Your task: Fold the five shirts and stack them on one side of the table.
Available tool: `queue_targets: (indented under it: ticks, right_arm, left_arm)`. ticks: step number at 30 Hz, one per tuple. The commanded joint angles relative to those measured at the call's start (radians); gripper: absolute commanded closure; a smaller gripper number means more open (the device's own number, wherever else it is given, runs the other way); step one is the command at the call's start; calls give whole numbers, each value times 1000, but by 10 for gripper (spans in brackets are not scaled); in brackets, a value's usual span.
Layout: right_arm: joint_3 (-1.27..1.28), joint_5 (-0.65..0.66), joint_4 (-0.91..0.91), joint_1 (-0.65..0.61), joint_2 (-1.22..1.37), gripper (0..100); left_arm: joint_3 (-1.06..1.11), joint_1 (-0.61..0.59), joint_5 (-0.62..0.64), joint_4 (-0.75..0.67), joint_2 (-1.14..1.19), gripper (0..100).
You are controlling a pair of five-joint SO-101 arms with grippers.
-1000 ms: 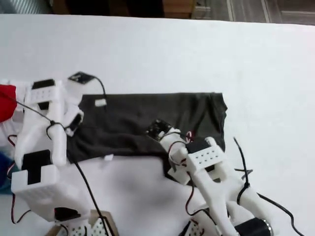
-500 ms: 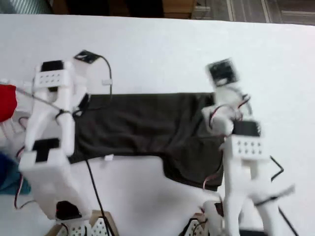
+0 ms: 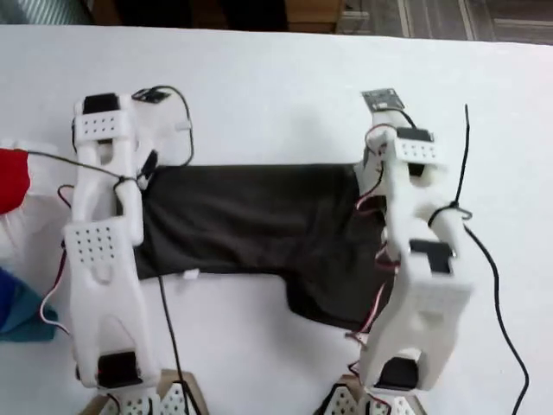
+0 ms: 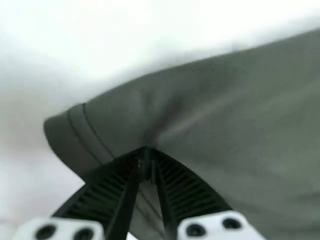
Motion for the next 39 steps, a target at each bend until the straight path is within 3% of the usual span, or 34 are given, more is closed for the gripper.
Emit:
queue_targets:
  ticks: [1,7,13,18,30,35,39]
  right_arm:
    - [-262,-11,93,73,159,978]
    - [-597,-2,303,145,331,978]
    - [-798,120,513,96,354,978]
    - [-852,124,605,64,288,978]
    - [-509,132,596,51,-171,977]
    - [-158,132,503,-5,-424,977]
    - [230,132,305,-33,-618,977]
  left_arm:
    - [-157,-38,2,9,84,976]
    - [-199,-37,6,8,114,976]
    - [-189,-37,3,14,89,976]
    - [-53,-35,-25,15,-37,976]
    - [661,-31,-166,2,-658,976]
    - [1069,-35,-166,-170,-865,976]
    - [1308,-32,-158,-302,-973,976]
